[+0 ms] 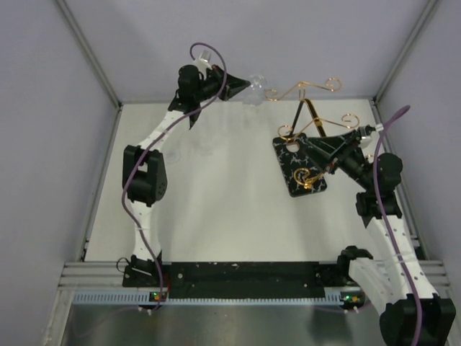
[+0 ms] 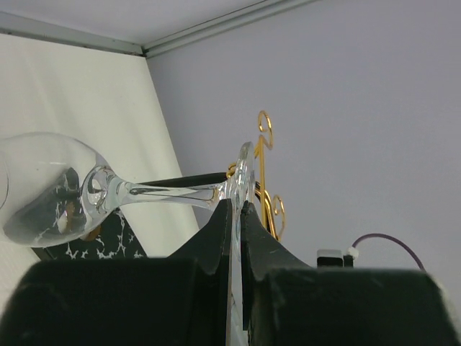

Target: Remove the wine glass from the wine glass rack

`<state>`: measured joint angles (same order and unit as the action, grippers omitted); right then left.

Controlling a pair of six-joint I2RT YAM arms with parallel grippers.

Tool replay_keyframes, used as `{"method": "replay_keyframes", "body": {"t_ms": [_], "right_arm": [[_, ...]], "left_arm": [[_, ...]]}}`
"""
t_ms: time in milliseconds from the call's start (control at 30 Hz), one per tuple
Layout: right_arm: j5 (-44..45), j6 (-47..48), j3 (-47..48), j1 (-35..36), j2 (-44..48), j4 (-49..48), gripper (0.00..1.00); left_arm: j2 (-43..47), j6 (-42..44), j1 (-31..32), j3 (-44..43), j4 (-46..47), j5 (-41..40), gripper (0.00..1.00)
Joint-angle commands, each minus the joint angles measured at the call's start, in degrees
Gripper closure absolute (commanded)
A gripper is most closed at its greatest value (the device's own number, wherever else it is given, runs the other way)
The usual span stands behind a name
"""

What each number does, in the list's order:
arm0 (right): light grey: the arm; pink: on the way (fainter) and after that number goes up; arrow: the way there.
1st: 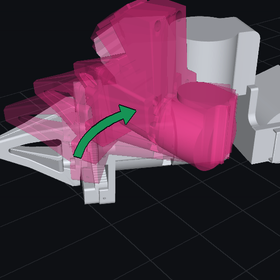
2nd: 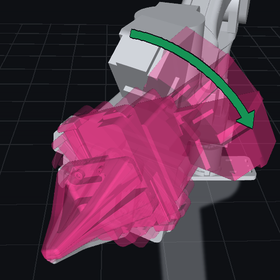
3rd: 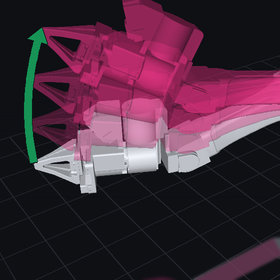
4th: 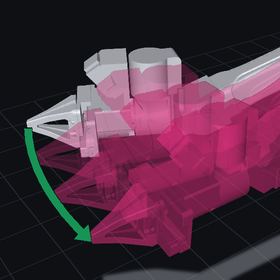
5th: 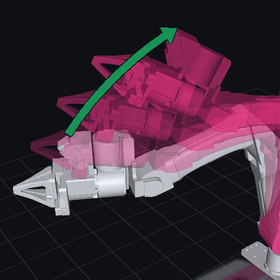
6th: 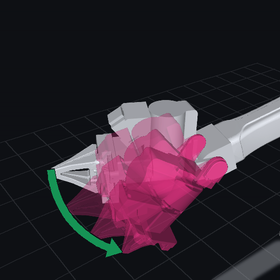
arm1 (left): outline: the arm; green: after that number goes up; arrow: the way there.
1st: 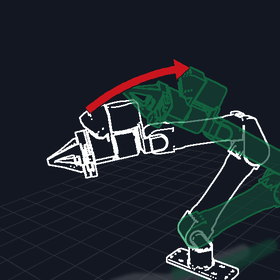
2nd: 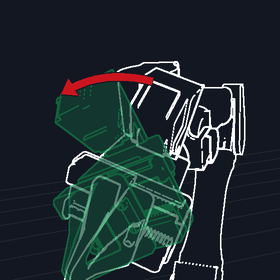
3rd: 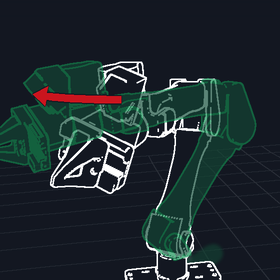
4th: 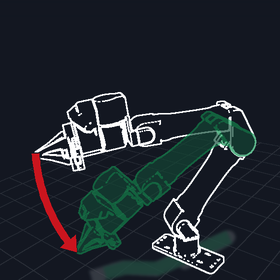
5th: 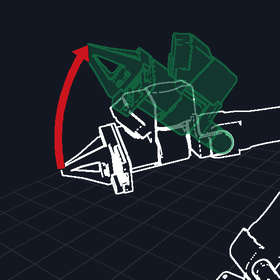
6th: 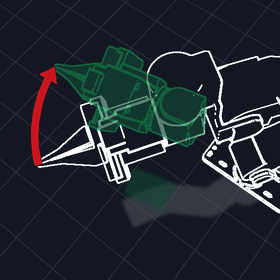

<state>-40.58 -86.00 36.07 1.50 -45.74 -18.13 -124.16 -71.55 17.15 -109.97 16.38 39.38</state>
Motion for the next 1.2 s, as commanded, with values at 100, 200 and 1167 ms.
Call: {"method": "replay_keyframes", "body": {"t_ms": [100, 200, 1167], "right_arm": [[1.38, 2.85, 4.79, 1.75, -0.14, 2.22, 0.41], [2.69, 5.30, 6.90, 2.89, -0.49, 5.28, 0.41], [4.46, 20.52, 22.29, 17.93, -5.95, 16.19, 0.40]], "left_arm": [[14.99, 4.13, -0.62, 4.67, 2.26, 2.98, 1.00], [18.85, 5.62, -0.62, 7.75, 0.67, 3.34, 1.00], [54.80, 30.49, 1.84, 27.09, -19.46, 13.35, 1.00]]}}
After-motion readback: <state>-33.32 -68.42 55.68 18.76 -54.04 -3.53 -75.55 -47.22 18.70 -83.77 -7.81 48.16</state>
